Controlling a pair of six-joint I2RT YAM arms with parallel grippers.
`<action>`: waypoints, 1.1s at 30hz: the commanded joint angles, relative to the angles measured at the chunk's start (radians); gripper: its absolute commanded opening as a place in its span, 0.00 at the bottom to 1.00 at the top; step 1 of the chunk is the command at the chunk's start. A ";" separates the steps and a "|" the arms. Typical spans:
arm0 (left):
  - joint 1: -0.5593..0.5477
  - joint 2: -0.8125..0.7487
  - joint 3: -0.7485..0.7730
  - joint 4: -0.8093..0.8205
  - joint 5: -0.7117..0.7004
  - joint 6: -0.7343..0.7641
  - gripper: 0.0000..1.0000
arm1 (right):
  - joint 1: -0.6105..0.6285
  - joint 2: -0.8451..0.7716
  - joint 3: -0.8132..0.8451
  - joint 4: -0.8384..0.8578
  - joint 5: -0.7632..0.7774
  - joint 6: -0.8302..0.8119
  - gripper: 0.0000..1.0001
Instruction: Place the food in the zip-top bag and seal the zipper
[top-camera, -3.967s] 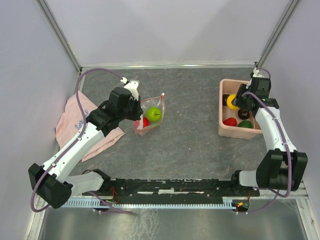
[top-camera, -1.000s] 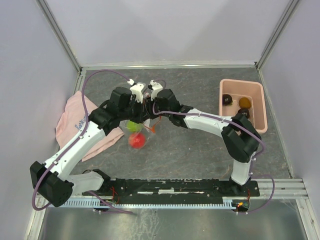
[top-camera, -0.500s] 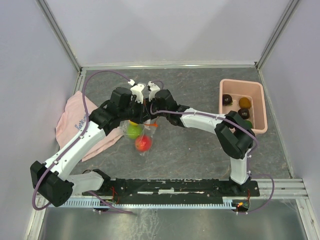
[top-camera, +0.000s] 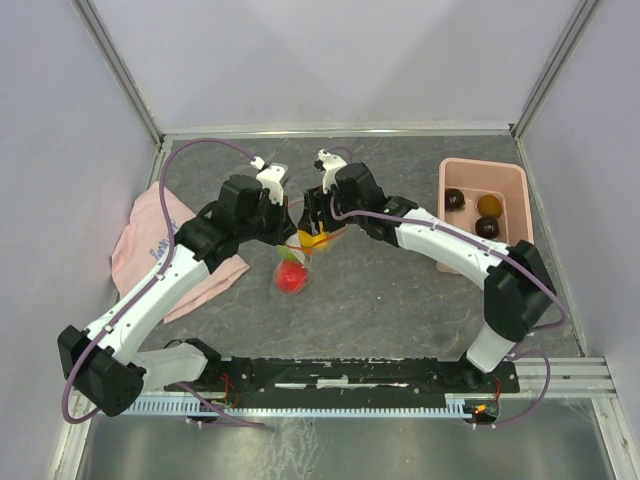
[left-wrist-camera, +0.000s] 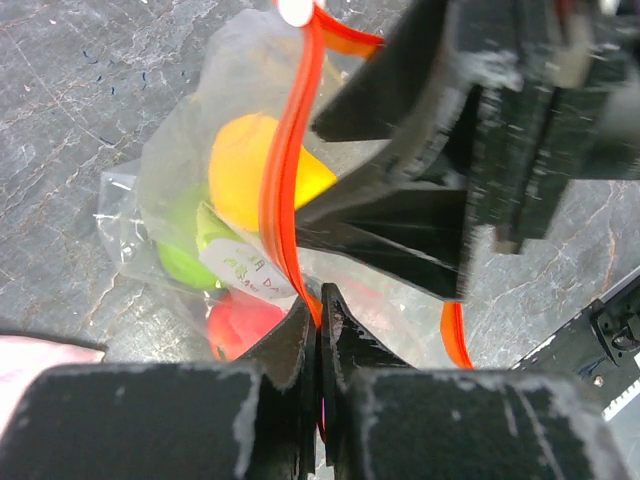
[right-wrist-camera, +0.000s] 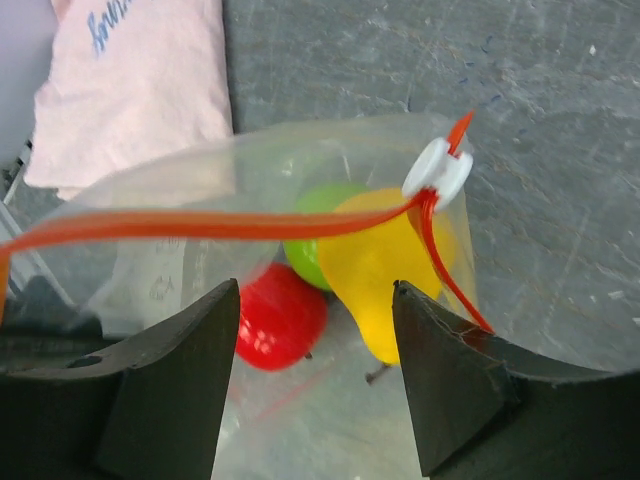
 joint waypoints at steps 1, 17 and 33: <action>0.002 -0.014 0.005 0.038 -0.027 0.028 0.03 | 0.002 -0.096 0.065 -0.225 0.098 -0.088 0.70; 0.002 0.015 0.008 0.041 0.059 0.031 0.03 | 0.034 0.083 0.215 -0.383 0.069 -0.078 0.61; -0.001 0.050 0.010 0.044 0.131 0.027 0.03 | 0.042 0.212 0.128 -0.092 -0.009 0.053 0.57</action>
